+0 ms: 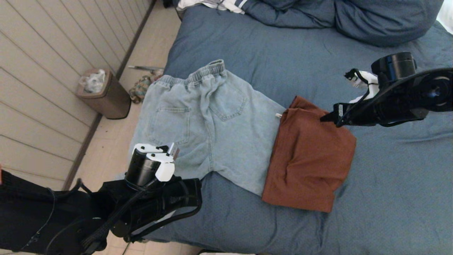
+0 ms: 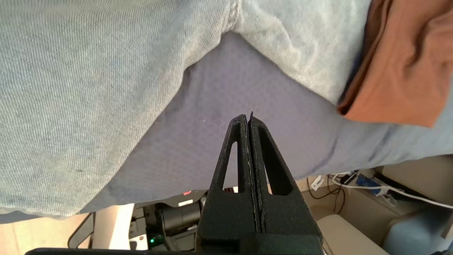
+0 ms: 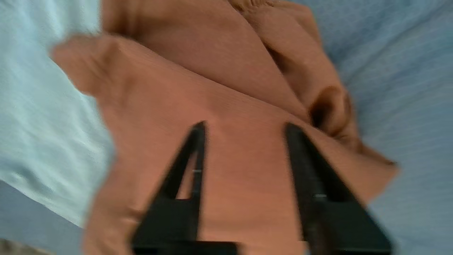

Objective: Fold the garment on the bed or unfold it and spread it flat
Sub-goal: Fold the brown shorts, then fold the blue shorts

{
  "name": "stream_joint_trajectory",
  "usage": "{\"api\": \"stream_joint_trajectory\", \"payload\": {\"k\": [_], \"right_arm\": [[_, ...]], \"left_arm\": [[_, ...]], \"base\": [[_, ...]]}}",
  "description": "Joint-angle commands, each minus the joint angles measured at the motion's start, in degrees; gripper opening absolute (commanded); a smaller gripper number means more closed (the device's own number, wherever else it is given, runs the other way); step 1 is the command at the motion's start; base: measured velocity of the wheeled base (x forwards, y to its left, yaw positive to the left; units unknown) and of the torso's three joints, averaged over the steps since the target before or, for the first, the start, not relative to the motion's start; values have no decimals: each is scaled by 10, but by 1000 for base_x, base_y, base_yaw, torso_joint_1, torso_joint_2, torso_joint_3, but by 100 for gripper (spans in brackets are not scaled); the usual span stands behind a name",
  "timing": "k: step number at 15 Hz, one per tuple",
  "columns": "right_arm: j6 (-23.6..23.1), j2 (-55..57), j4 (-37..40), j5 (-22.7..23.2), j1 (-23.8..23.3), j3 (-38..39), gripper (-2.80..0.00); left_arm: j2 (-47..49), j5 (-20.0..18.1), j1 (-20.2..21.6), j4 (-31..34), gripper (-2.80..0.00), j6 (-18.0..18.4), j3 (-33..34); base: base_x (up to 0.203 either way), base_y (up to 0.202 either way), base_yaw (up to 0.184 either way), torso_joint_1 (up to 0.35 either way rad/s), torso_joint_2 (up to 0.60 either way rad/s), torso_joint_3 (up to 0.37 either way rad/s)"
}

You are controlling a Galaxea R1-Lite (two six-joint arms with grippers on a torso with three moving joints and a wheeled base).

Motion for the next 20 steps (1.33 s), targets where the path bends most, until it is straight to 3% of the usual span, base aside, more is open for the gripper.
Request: {"api": "stream_joint_trajectory", "payload": {"k": [1, 5, 13, 20], "right_arm": [[-13, 18, 23, 0, -22, -19, 0], [-12, -27, 34, 1, -66, 11, 0], [-11, -82, 40, 17, -70, 174, 0], [10, -14, -160, 17, -64, 263, 0]], "left_arm": [[14, 1, 0, -3, -280, -1, 6], [21, -1, 0, -3, -280, -2, 9], [31, -4, -1, -3, -280, -4, 8], [33, -3, -1, -4, -280, -5, 8]], "base": [[0, 0, 0, 0, 0, 0], [0, 0, 0, 0, 0, 0], [0, 0, 0, 0, 0, 0], [0, 0, 0, 0, 0, 0]]}}
